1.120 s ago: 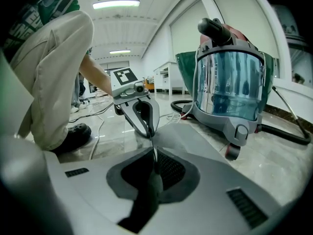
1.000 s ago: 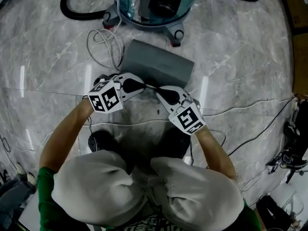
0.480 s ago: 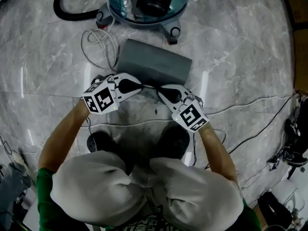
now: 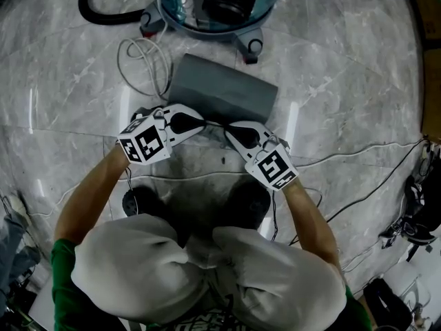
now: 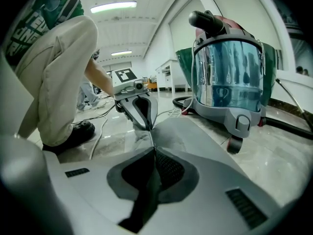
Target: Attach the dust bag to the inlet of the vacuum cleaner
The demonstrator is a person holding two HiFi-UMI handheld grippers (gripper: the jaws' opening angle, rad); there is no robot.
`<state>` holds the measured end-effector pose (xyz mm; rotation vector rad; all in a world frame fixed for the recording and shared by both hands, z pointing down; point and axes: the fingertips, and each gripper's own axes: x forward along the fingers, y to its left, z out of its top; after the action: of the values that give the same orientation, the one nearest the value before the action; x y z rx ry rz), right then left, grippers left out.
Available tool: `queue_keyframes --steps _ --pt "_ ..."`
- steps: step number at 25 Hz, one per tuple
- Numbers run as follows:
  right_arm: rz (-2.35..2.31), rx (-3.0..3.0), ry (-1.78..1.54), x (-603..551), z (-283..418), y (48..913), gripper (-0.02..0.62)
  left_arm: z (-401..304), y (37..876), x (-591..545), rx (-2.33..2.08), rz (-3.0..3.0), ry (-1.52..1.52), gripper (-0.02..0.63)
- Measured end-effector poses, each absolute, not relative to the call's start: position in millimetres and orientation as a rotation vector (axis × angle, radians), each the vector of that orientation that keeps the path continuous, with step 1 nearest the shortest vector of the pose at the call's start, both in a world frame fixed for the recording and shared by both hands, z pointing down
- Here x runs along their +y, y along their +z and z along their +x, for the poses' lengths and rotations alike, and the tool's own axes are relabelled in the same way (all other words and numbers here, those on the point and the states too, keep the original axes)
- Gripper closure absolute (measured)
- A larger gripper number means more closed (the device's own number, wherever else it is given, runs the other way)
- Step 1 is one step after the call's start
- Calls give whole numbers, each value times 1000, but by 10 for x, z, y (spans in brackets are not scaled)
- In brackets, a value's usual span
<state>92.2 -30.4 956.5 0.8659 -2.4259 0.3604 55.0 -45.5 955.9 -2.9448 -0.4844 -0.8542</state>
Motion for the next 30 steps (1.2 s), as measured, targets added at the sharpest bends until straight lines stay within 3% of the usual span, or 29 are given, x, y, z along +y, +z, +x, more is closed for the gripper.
queue_keyframes --steps 10,30 --pt "925 -2419 226 -474 1106 9162 575 715 9176 -614 -437 -2919 -746 600" --pt "1113 -2492 -188 -1045 1179 7304 575 774 7334 -1165 -191 -2748 -419 600"
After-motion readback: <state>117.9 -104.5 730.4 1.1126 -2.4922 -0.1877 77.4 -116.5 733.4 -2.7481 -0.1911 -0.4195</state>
